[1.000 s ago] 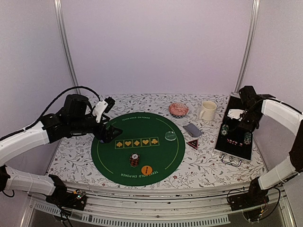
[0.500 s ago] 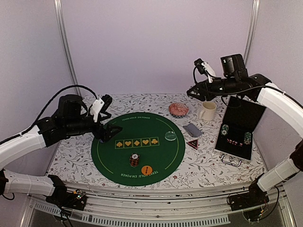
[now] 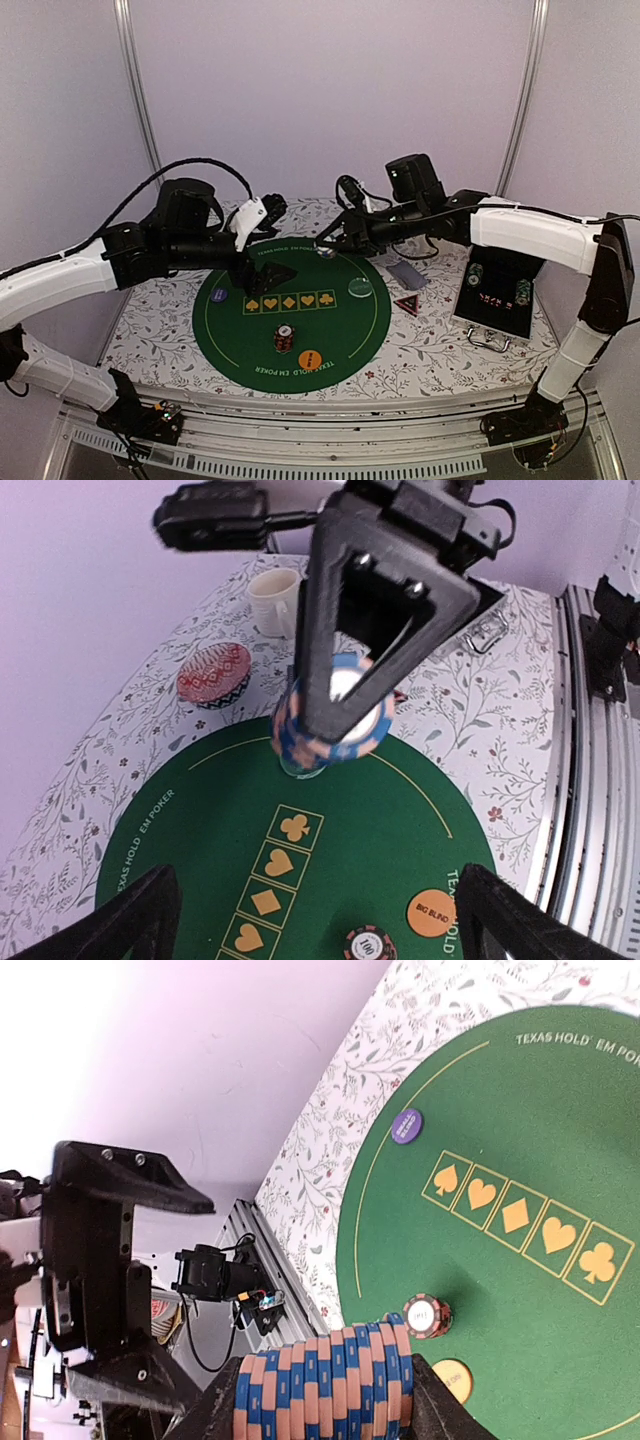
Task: Distribute texas hold em gaming equipment
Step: Pass from the right arm to the left
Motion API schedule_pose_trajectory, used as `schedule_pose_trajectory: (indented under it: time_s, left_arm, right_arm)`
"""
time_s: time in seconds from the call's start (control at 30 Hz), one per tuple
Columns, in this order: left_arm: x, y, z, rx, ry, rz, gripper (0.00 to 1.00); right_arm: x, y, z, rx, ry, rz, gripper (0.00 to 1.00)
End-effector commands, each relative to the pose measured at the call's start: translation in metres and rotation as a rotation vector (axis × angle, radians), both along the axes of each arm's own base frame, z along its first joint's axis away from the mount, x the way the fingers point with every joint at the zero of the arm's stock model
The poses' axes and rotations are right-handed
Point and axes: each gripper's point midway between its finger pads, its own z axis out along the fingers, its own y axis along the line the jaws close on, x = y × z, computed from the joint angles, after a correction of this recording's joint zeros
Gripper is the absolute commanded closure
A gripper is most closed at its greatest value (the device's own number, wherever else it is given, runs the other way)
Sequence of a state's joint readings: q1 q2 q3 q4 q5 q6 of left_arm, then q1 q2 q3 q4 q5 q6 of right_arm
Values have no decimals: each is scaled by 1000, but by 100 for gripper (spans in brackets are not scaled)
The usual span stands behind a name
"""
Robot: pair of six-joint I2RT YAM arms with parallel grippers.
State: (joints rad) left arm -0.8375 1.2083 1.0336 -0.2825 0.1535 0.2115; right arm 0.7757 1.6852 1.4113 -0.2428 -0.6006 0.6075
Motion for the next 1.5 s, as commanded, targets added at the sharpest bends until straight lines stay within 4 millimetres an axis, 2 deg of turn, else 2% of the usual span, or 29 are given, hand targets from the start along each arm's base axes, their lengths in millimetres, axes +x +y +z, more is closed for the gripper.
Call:
schedule_pose_trajectory:
  time_s: [0.0,0.17,0.33,0.5,0.77,0.87,1.0,1.1,1.13,1.17,1.23,1.47]
  left_arm:
    - [-5,-14,-16,102,0,-40,2]
    - [-4,-23,-27,122,22,-47,2]
    - [10,-18,-38,155,-2,24,3]
    - [34,-2,-50,150,30,155,4]
    - [60,34,-85,54,129,304,2]
    - [63,48,-104,19,194,373,2]
    - [64,60,-123,26,214,426,2]
    - [70,78,-140,40,237,503,2]
    - [72,85,-147,46,250,529,2]
    - [73,90,-153,47,262,545,3]
    - [75,94,-163,42,280,558,5]
    - [77,89,-191,52,333,547,6]
  right_arm:
    - [-13,31,11,78,24,72,98]
    - [-23,45,-6,96,79,113,98]
    - [-19,54,-11,110,78,119,98]
    - [-3,70,-21,103,54,122,98]
    - [23,95,-42,124,88,132,98]
    - [34,105,-57,131,116,119,98]
    - [45,122,-86,132,197,120,98]
    - [52,132,-103,139,243,112,98]
    - [54,136,-126,121,276,107,98]
    - [56,138,-131,121,285,105,98]
    - [59,142,-142,116,306,96,98]
    - [67,149,-178,90,368,68,98]
